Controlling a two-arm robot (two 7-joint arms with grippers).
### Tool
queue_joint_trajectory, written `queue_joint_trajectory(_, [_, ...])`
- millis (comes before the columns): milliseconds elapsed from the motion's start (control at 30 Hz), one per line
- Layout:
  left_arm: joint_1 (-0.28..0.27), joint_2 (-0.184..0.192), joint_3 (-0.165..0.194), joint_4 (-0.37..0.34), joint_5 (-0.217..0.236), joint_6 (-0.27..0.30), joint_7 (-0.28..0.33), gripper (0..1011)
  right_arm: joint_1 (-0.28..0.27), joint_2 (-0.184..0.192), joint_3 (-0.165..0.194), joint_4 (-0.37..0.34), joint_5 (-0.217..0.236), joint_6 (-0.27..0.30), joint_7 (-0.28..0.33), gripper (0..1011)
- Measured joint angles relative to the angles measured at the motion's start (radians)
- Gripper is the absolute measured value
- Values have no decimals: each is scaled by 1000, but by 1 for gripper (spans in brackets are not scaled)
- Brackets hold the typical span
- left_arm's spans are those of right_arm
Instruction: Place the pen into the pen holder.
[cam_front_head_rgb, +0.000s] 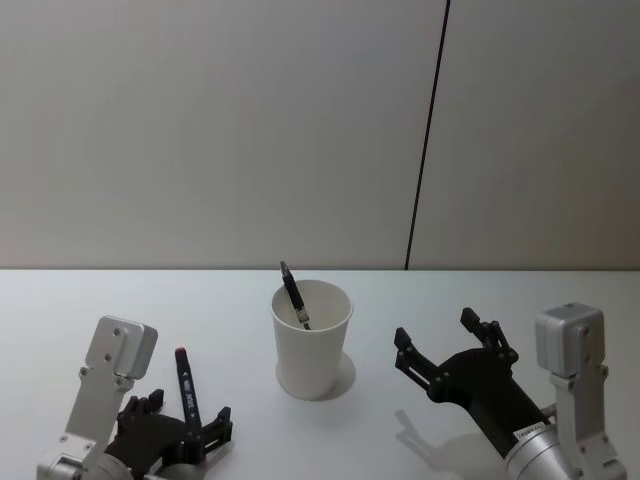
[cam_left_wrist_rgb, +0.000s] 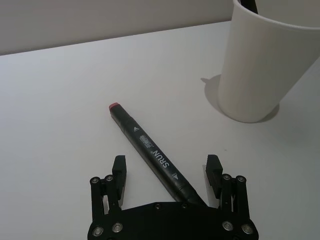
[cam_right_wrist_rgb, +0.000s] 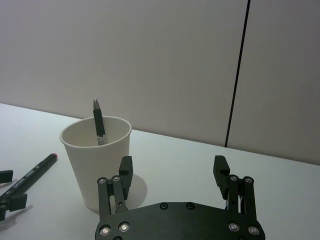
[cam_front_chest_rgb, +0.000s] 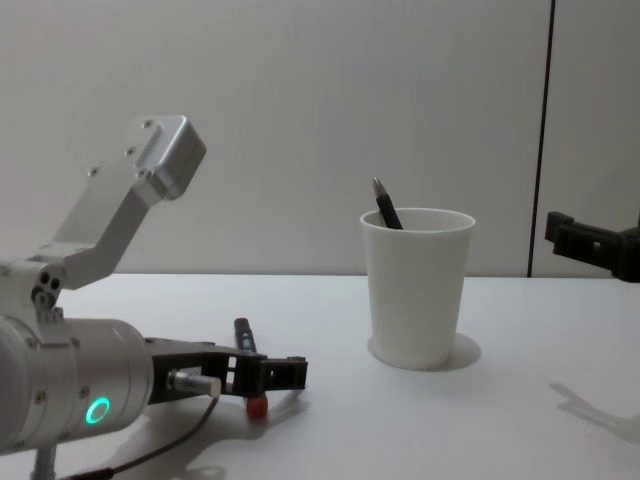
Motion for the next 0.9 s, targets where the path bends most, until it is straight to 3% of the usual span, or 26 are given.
queue_joint_trajectory(567, [-4,-18,-5,20,8,1,-2,1003,0,0,0,0,0,0,0,1001])
queue_joint_trajectory(900, [-6,-21,-7,24,10,1,-2,853,0,0,0,0,0,0,0,1001])
